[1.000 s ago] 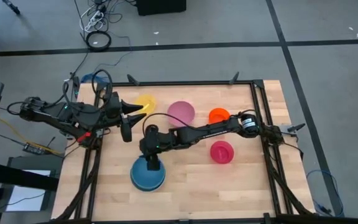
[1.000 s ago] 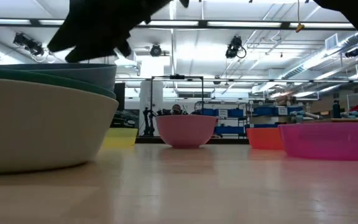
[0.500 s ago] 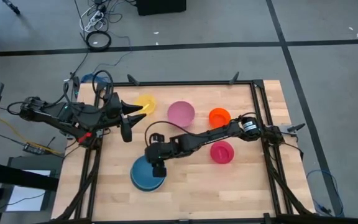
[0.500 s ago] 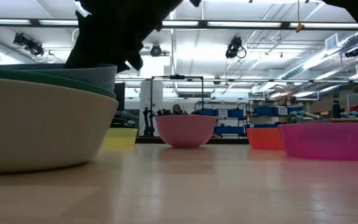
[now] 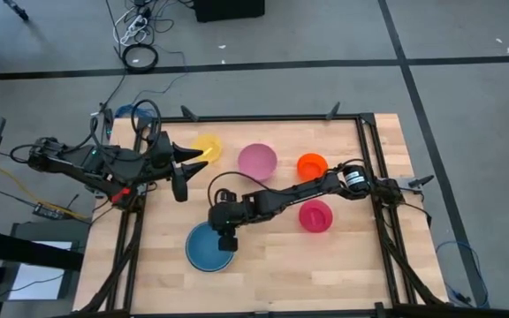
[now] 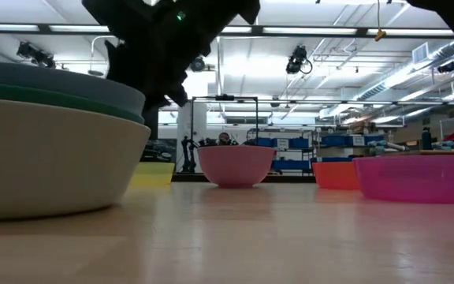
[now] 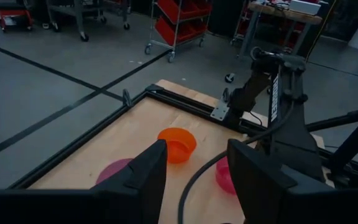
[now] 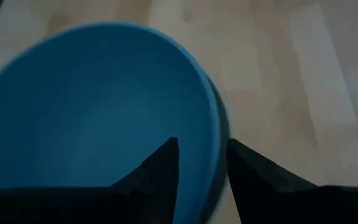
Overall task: Nest bowls inside each other
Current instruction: Adjust the stacked bowls
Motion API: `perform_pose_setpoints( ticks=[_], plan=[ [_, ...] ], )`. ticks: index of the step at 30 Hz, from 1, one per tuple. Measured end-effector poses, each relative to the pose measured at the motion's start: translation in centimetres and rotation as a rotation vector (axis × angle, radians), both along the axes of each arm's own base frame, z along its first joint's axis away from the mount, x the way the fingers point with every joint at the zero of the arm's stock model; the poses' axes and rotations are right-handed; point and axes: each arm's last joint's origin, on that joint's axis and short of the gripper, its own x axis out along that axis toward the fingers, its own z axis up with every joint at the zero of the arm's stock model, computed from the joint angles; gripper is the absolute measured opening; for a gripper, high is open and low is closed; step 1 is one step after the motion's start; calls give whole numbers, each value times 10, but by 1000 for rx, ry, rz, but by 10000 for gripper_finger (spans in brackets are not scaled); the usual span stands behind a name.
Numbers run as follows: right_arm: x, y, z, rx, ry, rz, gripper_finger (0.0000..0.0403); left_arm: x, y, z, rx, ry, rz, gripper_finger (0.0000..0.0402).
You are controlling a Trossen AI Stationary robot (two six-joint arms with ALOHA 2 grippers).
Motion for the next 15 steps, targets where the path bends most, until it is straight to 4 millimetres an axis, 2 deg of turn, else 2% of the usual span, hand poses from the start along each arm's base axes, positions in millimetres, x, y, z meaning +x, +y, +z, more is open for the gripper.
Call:
perform_pose_setpoints(
  ticks=[6, 15],
  plan=[
    [-4, -7, -4, 4, 68, -31, 129, 0, 0, 0, 0, 0, 0, 177],
    [-7, -6, -8, 69, 116, -23, 143, 0, 0, 0, 0, 0, 0, 177]
  ],
)
